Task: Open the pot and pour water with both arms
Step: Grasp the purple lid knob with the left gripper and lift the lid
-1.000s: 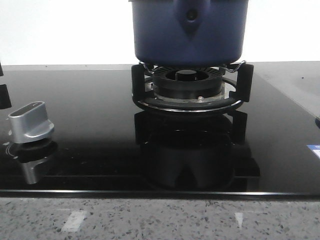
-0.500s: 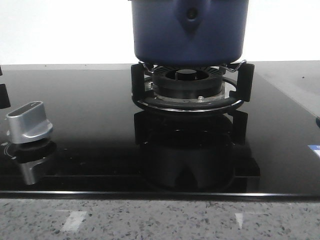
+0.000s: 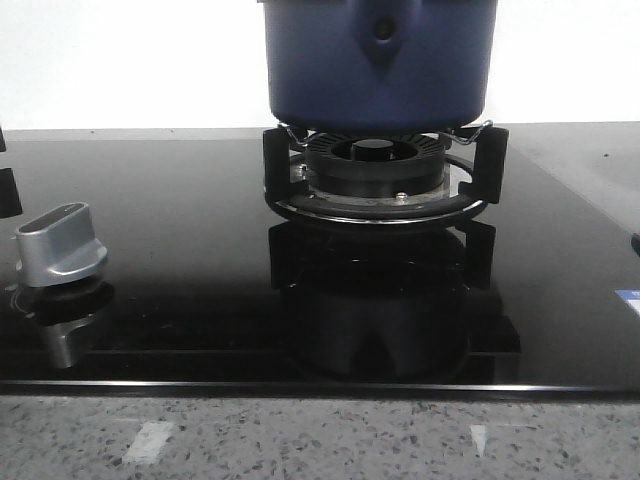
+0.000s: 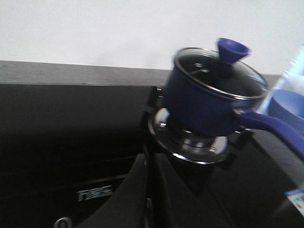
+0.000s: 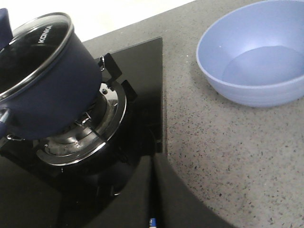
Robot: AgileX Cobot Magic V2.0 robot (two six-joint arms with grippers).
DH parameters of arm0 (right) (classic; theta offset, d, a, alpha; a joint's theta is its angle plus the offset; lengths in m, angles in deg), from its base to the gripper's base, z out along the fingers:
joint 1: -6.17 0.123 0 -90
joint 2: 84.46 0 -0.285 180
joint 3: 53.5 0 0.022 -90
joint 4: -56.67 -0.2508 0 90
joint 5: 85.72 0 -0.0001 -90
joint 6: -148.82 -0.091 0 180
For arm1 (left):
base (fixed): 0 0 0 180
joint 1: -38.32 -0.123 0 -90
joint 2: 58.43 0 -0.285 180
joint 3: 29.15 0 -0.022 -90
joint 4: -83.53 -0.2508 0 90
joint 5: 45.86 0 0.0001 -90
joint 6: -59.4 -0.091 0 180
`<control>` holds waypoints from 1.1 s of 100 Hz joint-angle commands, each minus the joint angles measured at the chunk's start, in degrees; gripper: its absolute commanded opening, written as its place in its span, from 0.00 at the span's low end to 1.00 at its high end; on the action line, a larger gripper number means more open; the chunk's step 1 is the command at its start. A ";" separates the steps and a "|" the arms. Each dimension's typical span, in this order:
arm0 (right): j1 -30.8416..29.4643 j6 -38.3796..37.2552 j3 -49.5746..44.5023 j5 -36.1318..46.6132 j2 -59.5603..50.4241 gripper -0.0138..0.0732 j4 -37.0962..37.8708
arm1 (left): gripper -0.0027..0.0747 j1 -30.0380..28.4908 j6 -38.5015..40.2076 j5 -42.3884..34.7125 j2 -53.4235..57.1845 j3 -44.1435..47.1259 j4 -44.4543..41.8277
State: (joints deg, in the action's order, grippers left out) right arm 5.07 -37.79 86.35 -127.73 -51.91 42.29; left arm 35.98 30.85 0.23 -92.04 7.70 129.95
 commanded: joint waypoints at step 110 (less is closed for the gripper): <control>0.02 7.05 7.99 -3.03 2.67 0.61 -5.41 | 0.53 16.35 -53.39 4.83 -39.08 -13.88 48.07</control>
State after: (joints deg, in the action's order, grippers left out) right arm 5.07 -31.66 92.49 -134.15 -50.15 37.86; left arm 49.07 -19.19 7.30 -128.57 -1.82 173.37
